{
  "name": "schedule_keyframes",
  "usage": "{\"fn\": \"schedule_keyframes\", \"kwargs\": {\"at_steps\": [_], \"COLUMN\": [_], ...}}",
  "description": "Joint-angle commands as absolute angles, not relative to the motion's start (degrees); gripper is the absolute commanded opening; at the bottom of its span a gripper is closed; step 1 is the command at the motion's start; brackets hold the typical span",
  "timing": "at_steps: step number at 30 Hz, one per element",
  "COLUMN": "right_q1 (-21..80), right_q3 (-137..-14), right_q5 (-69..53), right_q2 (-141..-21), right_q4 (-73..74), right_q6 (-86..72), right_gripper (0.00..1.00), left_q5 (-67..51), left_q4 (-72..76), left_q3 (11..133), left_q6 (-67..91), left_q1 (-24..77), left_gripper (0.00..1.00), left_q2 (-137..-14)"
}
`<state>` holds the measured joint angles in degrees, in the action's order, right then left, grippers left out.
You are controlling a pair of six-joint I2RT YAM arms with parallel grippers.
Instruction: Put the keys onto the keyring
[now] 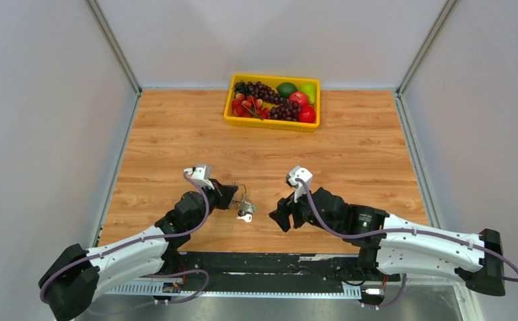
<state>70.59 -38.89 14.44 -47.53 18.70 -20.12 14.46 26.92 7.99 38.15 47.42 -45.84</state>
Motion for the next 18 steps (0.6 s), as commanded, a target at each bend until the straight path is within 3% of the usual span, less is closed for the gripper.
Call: {"fn": "schedule_keyframes", "kwargs": {"at_steps": [1, 12, 18], "right_q1": [70.7, 66.1, 61.8], "right_q3": [-39.2, -45.0, -47.5], "right_q5": [16.6, 19.8, 15.5], "right_q2": [-51.1, -71.7, -79.1], "right_q4": [18.1, 12.2, 6.4], "right_q6": [-21.0, -15.6, -10.4], "right_gripper": [0.67, 0.63, 0.62], "left_q5": [11.9, 13.8, 14.1], "left_q4": [35.2, 33.6, 23.7], "left_q3": [7.5, 4.7, 4.0], "left_q6": [38.6, 41.6, 42.9], "left_q1": [44.0, 39.3, 34.7], "left_gripper": [0.0, 0.0, 0.12], "left_q2": [-48.1, -51.7, -45.5]}}
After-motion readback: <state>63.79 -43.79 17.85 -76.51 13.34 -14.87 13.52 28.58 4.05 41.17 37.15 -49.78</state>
